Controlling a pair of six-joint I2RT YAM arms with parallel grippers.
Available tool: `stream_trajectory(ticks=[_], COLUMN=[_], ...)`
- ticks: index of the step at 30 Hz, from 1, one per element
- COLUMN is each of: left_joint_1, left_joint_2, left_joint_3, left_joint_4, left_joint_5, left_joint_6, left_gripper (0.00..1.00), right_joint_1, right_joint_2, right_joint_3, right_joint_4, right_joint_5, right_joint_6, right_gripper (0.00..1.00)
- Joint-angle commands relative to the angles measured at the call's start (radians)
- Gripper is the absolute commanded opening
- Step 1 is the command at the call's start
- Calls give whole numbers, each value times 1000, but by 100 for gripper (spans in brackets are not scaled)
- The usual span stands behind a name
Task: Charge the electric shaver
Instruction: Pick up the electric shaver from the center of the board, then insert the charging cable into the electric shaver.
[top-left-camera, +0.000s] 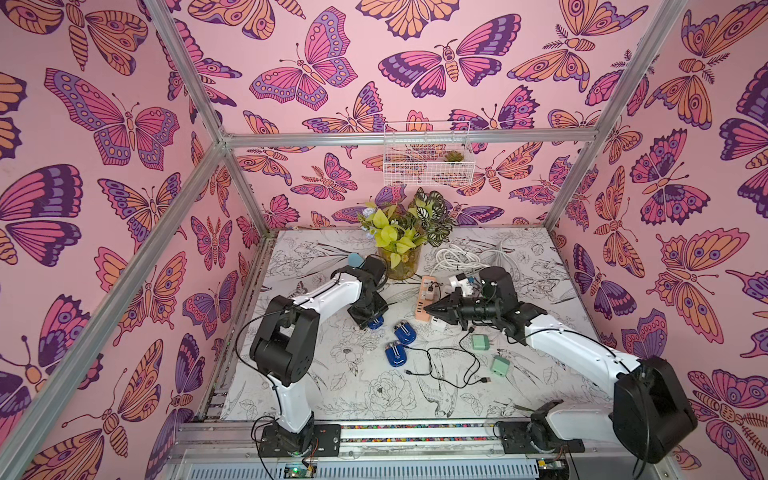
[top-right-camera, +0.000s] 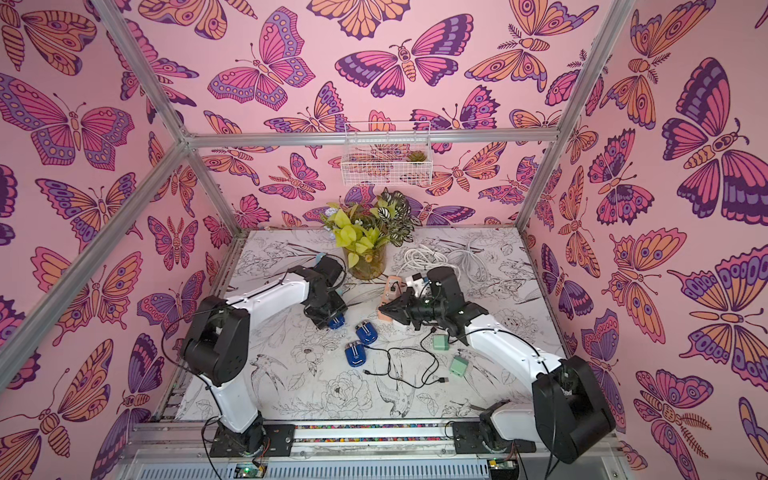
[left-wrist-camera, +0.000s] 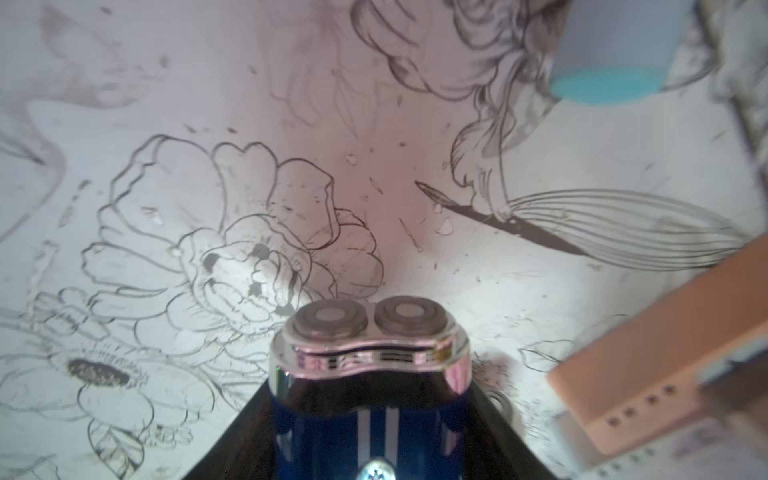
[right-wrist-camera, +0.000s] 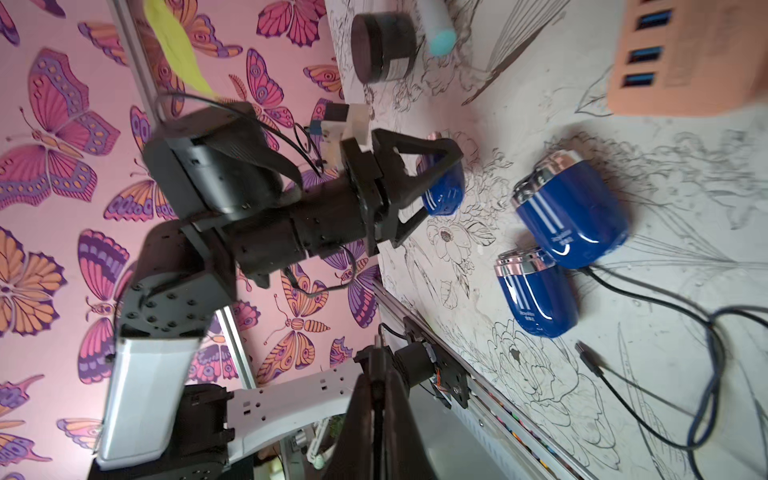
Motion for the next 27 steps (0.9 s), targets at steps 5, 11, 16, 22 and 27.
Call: stream_trajectory(ticks=[5, 11, 16, 22, 27], left_joint_1=[111, 146, 145, 137, 136], left_joint_2=[-73, -124, -160, -187, -194], left_joint_3=[56, 81, 52, 18, -6], left_joint_4=[-106, -138, -138, -86, -66], left_joint_5=[211, 267, 283, 275, 273], left_joint_6=[-225, -313, -405, -473, -489], left_gripper=[0, 0, 0, 0, 0], right_joint_1=[149, 200, 206, 222, 230], right_joint_2=[131, 209, 298, 346, 362], right_joint_3=[84, 88, 94, 152, 163], right_joint_4=[139, 285, 428, 431, 445], right_joint_5=[79, 205, 237, 251, 246], right_joint_6=[-241, -202, -77, -36, -2], right_gripper=[0, 0, 0, 0, 0])
